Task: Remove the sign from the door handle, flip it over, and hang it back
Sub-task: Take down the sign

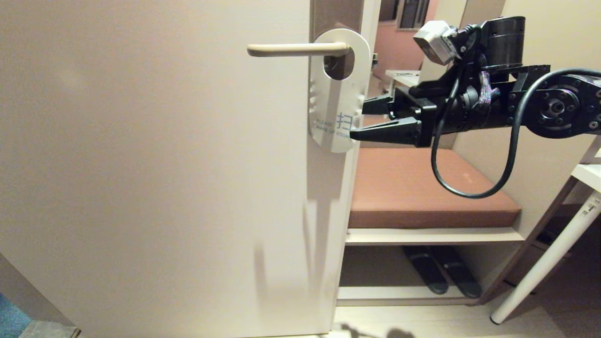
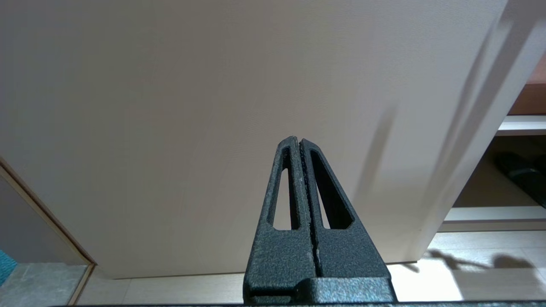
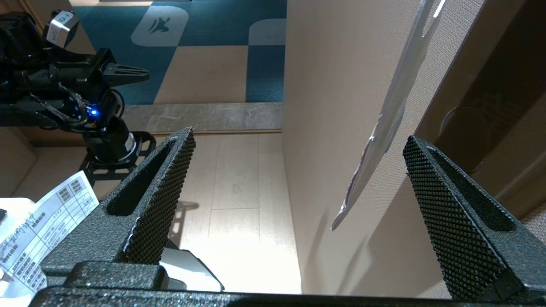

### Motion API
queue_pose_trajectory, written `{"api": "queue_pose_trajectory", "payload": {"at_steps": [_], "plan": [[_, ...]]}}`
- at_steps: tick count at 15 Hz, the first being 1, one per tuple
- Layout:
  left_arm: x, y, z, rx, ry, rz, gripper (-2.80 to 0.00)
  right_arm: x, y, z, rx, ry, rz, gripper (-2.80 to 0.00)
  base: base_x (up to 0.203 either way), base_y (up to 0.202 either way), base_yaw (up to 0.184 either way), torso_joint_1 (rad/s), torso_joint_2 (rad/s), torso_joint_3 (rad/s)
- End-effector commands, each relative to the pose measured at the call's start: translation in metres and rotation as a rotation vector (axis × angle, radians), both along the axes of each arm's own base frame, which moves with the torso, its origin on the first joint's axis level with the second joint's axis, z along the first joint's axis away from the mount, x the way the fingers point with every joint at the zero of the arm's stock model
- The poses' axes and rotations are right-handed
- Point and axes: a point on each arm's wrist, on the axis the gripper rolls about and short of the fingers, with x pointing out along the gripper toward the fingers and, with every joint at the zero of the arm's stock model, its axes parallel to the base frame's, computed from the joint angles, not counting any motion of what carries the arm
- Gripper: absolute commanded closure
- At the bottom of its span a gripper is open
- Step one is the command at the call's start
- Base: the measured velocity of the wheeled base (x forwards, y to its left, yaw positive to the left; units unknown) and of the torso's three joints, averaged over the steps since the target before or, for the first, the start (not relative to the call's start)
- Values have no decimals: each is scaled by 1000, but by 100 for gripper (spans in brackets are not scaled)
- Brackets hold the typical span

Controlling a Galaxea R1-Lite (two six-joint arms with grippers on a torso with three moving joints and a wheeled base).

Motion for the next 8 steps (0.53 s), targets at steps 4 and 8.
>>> {"api": "queue_pose_trajectory", "payload": {"at_steps": [4,8], "plan": [[0,0,0,-1,1,-1,0,6,3,-3,9,-20,9,-280,0,0,0,0,0,0],[0,0,0,0,1,1,0,8,14,-8,14,-34,35,-280,0,0,0,0,0,0]]}}
